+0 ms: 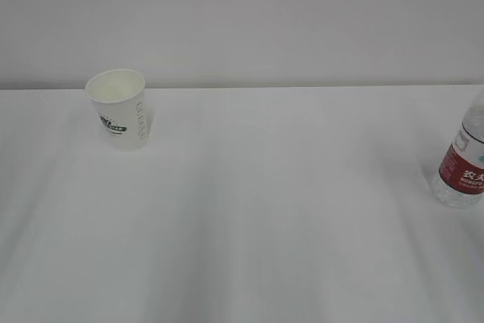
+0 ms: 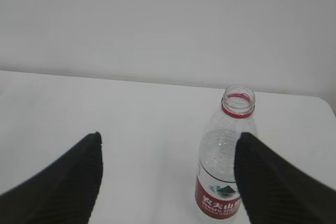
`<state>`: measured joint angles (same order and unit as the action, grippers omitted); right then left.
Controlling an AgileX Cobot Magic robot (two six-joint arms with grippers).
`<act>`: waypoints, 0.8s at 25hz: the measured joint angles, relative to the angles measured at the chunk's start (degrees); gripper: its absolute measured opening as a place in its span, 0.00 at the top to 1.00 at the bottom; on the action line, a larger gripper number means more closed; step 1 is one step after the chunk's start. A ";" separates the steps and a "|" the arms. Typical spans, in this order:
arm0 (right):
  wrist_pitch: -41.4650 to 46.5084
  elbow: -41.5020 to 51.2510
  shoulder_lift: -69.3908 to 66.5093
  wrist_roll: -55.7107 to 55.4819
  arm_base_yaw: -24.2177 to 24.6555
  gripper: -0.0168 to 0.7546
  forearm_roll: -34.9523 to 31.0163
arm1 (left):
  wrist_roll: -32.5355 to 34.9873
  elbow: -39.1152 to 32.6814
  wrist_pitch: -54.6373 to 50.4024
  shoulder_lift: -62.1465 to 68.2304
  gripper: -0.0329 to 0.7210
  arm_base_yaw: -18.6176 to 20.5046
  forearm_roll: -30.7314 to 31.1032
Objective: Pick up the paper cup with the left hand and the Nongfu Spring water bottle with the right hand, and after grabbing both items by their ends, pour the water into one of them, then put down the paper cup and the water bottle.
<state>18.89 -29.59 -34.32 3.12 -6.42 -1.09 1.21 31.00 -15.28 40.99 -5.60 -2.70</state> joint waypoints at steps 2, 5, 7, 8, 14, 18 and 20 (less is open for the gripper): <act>-1.80 0.00 -1.54 0.00 0.00 0.22 0.00 | 0.00 0.00 1.51 1.93 0.26 0.00 0.00; -4.80 0.00 -3.53 0.00 0.00 0.22 0.00 | 0.00 0.00 3.61 5.19 0.26 0.00 0.00; -6.42 0.00 -4.71 0.12 0.00 0.22 0.32 | 0.00 0.00 4.88 7.75 0.26 0.00 0.00; -7.19 0.00 -5.37 0.15 0.00 0.22 0.45 | 0.00 0.00 5.84 8.81 0.27 0.00 0.00; -16.81 3.49 -9.47 0.37 0.00 0.22 0.54 | 0.00 -0.15 13.20 17.88 0.27 0.00 0.23; -21.95 5.92 -12.31 0.37 0.00 0.22 0.54 | 0.00 -1.73 19.52 23.49 0.27 0.00 0.66; -24.23 6.88 -13.30 0.37 0.00 0.22 0.54 | 0.00 -3.44 23.72 25.84 0.27 0.00 0.23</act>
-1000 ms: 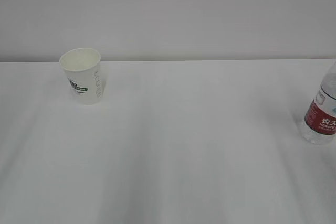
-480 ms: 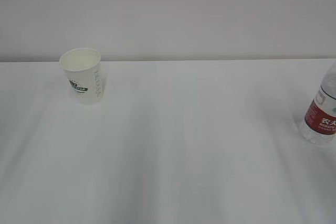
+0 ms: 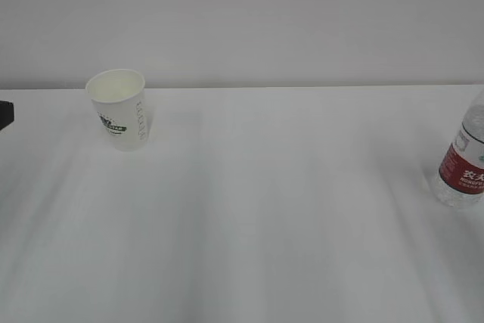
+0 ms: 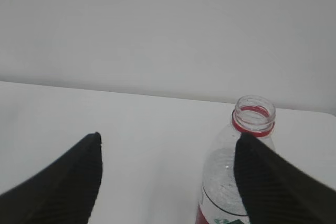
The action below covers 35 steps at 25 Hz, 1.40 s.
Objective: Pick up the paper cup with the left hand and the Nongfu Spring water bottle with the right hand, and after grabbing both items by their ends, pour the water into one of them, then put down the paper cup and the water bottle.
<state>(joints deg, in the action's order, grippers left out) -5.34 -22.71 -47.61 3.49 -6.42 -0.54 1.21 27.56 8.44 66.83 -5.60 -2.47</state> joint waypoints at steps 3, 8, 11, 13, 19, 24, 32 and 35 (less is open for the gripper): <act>-2.09 1.18 -1.11 0.00 0.00 0.22 0.02 | 0.00 -3.79 6.33 3.33 0.27 0.00 -1.64; -8.24 5.11 -1.46 0.00 0.00 0.22 -0.33 | -0.14 -10.66 16.68 7.54 0.27 -1.48 -5.34; -12.41 8.68 -1.46 -0.50 0.00 0.22 -0.83 | -0.35 -14.13 22.08 9.91 0.27 -3.30 -5.83; -14.61 11.11 -1.46 -0.65 0.00 0.22 -1.81 | -0.44 -15.84 25.17 11.22 0.27 -4.55 -5.96; -17.75 16.56 -1.46 -0.69 0.00 0.22 -3.54 | -0.58 -17.34 29.71 11.79 0.27 -8.99 -5.98; -20.39 19.10 -1.46 -0.78 0.00 0.22 -4.31 | -0.58 -20.36 34.86 11.87 0.27 -11.85 -5.77; -21.27 20.16 -1.46 -0.82 0.00 0.22 -4.94 | -2.68 -27.31 47.92 14.73 0.27 -12.10 -5.77; -21.73 20.16 -2.04 -0.82 0.00 0.22 -5.02 | -3.83 -27.41 52.26 18.85 0.27 -12.10 -5.42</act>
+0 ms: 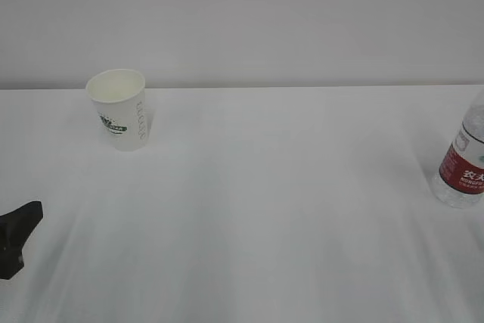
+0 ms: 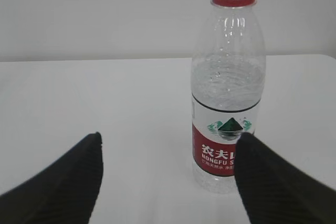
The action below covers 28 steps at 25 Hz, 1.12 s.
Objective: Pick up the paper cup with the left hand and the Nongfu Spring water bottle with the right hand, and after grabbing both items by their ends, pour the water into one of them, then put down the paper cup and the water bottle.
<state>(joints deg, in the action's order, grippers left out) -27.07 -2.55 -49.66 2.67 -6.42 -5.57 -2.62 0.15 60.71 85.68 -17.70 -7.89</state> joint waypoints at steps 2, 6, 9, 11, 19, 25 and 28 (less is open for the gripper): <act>-0.57 0.00 -1.57 0.00 0.00 0.22 0.00 | -0.43 0.00 3.09 3.27 0.27 0.00 0.94; -3.30 0.00 -6.62 0.00 0.00 0.22 -0.13 | -0.56 0.12 4.56 10.04 0.27 0.00 3.89; -6.29 0.00 -9.66 0.00 0.00 0.22 -0.13 | -0.59 0.33 4.69 12.05 0.27 0.00 5.90; -8.44 0.00 -10.98 0.00 0.00 0.22 -0.13 | -0.59 0.38 4.83 12.05 0.27 0.00 6.86; -12.92 0.00 -13.89 0.81 0.00 0.22 -0.75 | -0.68 2.24 5.19 11.73 0.27 0.00 7.89; -16.73 0.00 -19.50 6.40 0.00 0.22 -2.00 | -0.68 2.84 5.27 11.73 0.27 0.00 9.67; -19.77 0.00 -22.68 7.03 0.00 0.22 -2.12 | -0.68 3.06 5.27 11.73 0.27 0.00 9.76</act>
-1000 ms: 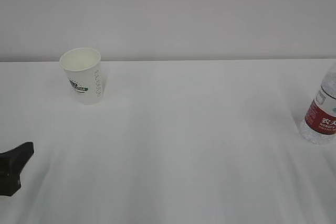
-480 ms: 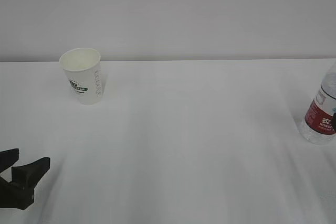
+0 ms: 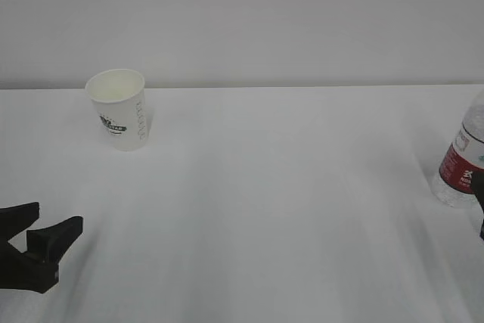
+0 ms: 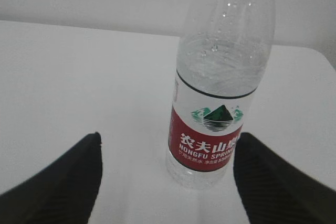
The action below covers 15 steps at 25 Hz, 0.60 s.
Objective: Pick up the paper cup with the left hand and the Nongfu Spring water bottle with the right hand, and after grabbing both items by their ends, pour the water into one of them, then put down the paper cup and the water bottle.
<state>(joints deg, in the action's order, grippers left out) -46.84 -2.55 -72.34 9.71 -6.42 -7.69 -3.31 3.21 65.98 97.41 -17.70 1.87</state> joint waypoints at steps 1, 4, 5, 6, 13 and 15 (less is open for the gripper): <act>-0.81 0.00 -0.90 0.04 0.00 0.22 0.00 | -0.13 0.00 0.00 0.00 0.27 0.00 0.26; -3.00 0.00 -2.34 0.25 0.00 0.22 -0.10 | -0.60 0.00 0.00 0.00 0.27 0.00 0.75; -3.75 0.00 -2.71 0.25 0.00 0.22 -0.42 | -0.74 0.00 0.00 0.00 0.27 0.00 0.75; -4.65 0.00 -2.82 0.25 0.00 0.22 -0.87 | -0.85 0.00 0.00 0.00 0.27 0.00 0.75; -8.79 -0.10 -6.39 0.25 0.00 0.22 -4.64 | -0.93 0.00 0.00 0.00 0.27 0.00 0.84; -10.90 -0.10 -8.31 0.25 0.00 0.22 -4.64 | -0.93 0.00 0.00 0.00 0.27 0.00 0.84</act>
<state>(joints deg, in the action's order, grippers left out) -57.74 -2.65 -80.65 9.96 -6.42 -12.34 -4.24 3.21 65.98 97.41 -17.70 2.71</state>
